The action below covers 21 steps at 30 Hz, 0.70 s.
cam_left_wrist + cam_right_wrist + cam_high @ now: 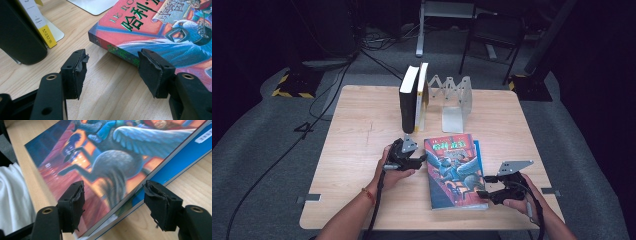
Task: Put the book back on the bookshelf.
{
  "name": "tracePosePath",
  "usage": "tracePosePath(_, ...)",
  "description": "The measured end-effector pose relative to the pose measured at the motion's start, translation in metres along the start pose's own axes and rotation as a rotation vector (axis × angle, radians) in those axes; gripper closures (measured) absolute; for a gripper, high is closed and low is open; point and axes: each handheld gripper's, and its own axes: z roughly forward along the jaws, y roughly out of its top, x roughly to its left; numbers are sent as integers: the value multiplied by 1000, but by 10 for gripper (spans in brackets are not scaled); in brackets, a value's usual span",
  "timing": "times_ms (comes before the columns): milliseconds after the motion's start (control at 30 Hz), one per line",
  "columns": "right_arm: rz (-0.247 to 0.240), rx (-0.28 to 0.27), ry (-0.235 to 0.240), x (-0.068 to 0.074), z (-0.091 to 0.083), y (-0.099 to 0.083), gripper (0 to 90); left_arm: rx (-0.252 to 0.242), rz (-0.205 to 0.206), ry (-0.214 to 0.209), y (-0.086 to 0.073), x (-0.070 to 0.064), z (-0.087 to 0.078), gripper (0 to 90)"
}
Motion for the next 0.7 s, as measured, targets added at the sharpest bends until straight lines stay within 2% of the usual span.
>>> tracePosePath(67,3,5,10,-3,3,2,332,22,10,-5,-1,-1,-1,395)
tracePosePath(133,-25,18,7,-5,5,7,321,31,30,-19,-1,-3,-3,400)
tracePosePath(200,-24,40,10,-9,9,13,305,30,28,-27,-2,-4,-4,396)
tracePosePath(267,-21,46,14,-11,10,14,295,27,27,-31,-3,-5,-4,394)
tracePosePath(333,9,63,31,-19,15,19,260,27,23,-30,-3,-5,-5,389)
tracePosePath(433,7,77,43,-22,19,23,239,42,29,-18,-4,-6,-4,387)
tracePosePath(500,-28,71,21,-21,20,26,235,54,31,-20,-6,-5,-4,389)
tracePosePath(600,-50,60,15,-20,21,27,237,80,40,-15,-9,-4,-1,381)
tracePosePath(667,-46,44,11,-22,19,26,301,71,18,-36,-11,-4,1,395)
tracePosePath(700,-47,35,8,-22,19,25,323,76,31,-25,-10,-5,2,404)
